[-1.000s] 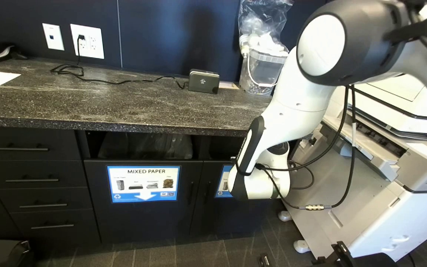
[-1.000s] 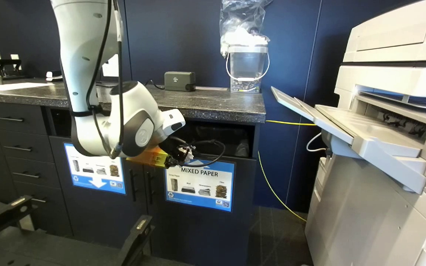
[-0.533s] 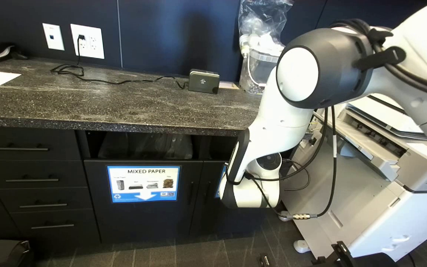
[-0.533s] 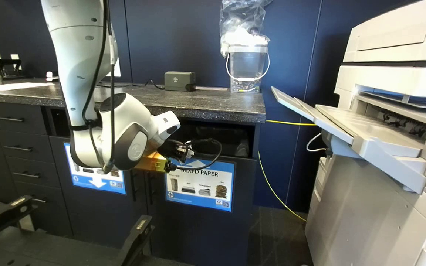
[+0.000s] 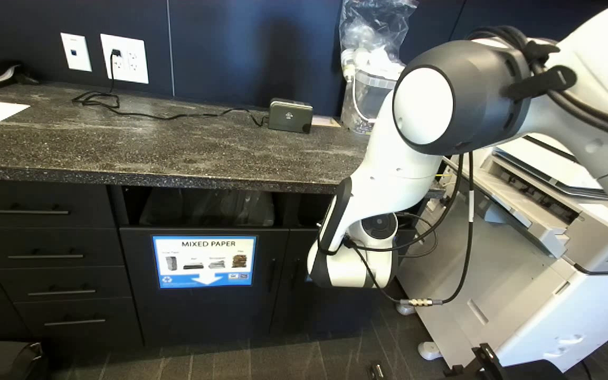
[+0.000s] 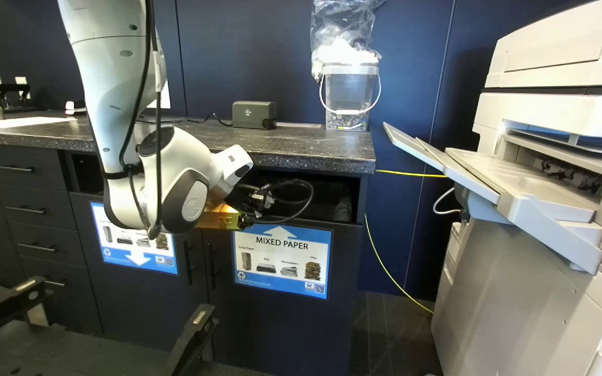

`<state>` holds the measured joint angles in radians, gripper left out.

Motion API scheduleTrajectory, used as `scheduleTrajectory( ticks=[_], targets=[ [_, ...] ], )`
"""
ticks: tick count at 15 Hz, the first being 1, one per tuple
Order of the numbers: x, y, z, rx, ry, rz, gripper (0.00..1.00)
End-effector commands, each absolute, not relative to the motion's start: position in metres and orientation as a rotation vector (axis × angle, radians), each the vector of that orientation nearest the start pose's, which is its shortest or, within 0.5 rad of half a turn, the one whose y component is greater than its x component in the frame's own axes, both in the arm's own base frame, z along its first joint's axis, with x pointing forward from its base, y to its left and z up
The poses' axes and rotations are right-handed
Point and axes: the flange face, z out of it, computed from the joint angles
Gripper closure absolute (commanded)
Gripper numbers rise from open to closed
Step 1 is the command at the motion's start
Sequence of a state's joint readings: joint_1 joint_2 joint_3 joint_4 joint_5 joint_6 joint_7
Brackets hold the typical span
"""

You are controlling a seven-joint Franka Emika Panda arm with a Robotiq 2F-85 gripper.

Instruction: Put the paper in the bin to the right

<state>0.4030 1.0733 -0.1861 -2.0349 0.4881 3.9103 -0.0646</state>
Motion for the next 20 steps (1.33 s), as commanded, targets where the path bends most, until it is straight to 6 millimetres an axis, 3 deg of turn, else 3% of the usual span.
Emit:
scheduleTrajectory(
  ticks=[1,6,17,20],
  targets=[
    [0.571,0.060,0.048,-2.985,-0.004,-1.531,0.87],
    [0.602,0.060,0.052,-2.930,-0.066,-1.571,0.87],
    [0.639,0.039,0.013,-2.820,-0.073,-1.664,0.87],
    [0.640,0.037,0.004,-2.781,-0.065,-1.723,0.88]
  ],
)
